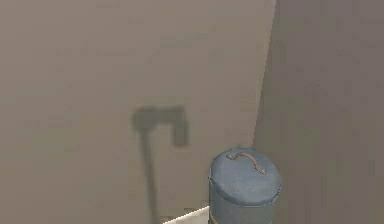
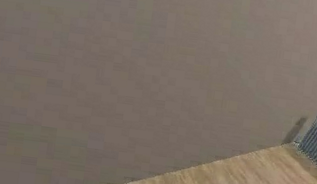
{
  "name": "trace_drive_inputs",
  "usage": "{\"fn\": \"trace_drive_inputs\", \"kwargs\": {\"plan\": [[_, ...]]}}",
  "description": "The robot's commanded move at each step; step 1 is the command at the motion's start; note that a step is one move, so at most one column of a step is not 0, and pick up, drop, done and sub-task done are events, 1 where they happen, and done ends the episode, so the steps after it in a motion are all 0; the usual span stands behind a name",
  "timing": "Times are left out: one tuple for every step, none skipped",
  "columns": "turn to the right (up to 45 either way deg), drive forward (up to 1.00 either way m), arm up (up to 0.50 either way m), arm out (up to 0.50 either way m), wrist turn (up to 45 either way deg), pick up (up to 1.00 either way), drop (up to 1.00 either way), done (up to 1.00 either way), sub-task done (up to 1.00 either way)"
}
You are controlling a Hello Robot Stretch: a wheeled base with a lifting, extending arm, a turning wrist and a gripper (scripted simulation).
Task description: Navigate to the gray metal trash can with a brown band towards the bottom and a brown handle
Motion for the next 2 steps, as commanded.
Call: {"fn": "trace_drive_inputs", "kwargs": {"plan": [[18.0,0.00,0.00,0.00,0.0,0.00,0.00,0.00,0.00],[0.0,0.00,0.00,0.00,0.0,0.00,0.00,1.00,0.00]]}}
